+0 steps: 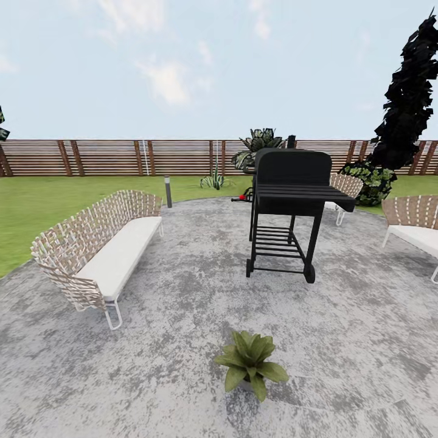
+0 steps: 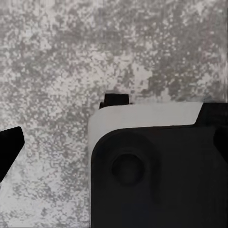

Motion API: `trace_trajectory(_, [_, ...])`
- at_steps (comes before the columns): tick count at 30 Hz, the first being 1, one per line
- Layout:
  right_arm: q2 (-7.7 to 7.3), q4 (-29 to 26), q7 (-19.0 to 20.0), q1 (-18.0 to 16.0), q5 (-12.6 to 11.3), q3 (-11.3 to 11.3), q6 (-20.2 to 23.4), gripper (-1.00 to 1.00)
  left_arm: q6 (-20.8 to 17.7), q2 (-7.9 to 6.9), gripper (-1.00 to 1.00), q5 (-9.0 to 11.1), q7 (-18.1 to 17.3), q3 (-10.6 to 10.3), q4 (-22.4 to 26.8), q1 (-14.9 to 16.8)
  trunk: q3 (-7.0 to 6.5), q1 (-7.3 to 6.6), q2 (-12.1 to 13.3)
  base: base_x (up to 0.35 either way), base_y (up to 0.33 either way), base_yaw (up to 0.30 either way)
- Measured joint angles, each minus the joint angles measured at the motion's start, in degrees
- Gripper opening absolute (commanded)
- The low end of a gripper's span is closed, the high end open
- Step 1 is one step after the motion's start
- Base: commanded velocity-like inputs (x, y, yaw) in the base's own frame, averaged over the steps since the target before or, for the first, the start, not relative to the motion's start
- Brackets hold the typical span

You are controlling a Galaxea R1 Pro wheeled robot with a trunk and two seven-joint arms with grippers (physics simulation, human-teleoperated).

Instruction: Pick up the pesticide atomizer in the garden and spray insectifuge to fully cover both potted plants in the garden.

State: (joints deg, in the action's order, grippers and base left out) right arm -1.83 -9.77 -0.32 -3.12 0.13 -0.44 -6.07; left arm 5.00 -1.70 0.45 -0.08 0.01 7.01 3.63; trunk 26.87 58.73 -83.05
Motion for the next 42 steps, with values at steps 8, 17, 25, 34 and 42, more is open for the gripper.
trace_trajectory(8, [0.00,-21.6,0.2,0.0,0.1,0.1,-9.8,1.00,6.9,-0.57,1.00,-0.2,0.0,0.1,8.3,8.0,0.00,0.00,0.0,0.000,0.000,0.000])
trace_trajectory(17, [-0.02,-21.6,0.1,0.0,0.2,0.2,-9.7,1.00,11.3,-2.35,1.00,0.0,0.0,0.1,7.6,7.9,0.00,0.00,0.0,0.000,0.000,-0.144])
trace_trajectory(25, [-0.02,-21.5,0.1,0.0,0.1,0.2,-9.7,1.00,11.4,-2.42,1.00,0.0,0.0,0.1,7.5,7.9,0.00,0.00,0.0,0.000,0.000,-0.264])
trace_trajectory(34, [-0.02,-21.5,0.1,0.0,0.1,0.2,-9.7,1.00,11.5,-2.35,1.00,0.1,-0.1,0.1,7.1,7.9,0.00,-0.01,0.0,0.020,-0.007,-0.268])
trace_trajectory(42, [-0.02,-21.4,0.0,0.0,0.1,0.2,-9.7,1.00,11.5,-2.33,1.00,0.1,-0.1,0.1,7.1,7.9,0.00,-0.02,0.0,0.160,-0.151,-0.268])
